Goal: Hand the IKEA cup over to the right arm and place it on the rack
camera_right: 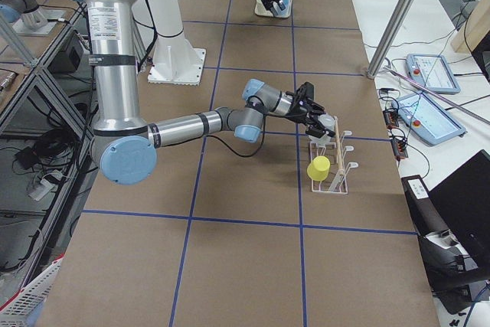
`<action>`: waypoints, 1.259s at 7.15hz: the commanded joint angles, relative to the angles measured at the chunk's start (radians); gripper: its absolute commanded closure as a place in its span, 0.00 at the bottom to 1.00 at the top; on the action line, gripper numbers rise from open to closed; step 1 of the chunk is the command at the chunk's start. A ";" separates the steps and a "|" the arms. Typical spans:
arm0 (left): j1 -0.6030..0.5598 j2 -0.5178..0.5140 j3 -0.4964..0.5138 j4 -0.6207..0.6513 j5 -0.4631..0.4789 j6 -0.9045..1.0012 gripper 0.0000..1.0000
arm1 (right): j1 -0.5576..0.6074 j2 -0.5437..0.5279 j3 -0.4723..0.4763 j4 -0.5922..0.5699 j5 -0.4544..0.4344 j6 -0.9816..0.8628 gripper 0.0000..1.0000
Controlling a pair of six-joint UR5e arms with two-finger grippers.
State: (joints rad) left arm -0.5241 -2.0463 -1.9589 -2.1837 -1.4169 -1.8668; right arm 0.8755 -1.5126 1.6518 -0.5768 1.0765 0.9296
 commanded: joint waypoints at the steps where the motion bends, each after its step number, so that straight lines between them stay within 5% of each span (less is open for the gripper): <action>1: 0.001 0.000 0.000 -0.001 -0.001 0.000 0.00 | 0.010 0.005 -0.015 0.002 0.022 0.000 1.00; 9: 0.007 0.002 0.003 -0.001 -0.001 0.000 0.00 | 0.010 0.040 -0.092 0.002 0.025 0.009 1.00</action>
State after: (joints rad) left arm -0.5175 -2.0459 -1.9582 -2.1840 -1.4174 -1.8668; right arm 0.8851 -1.4748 1.5766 -0.5754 1.1002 0.9380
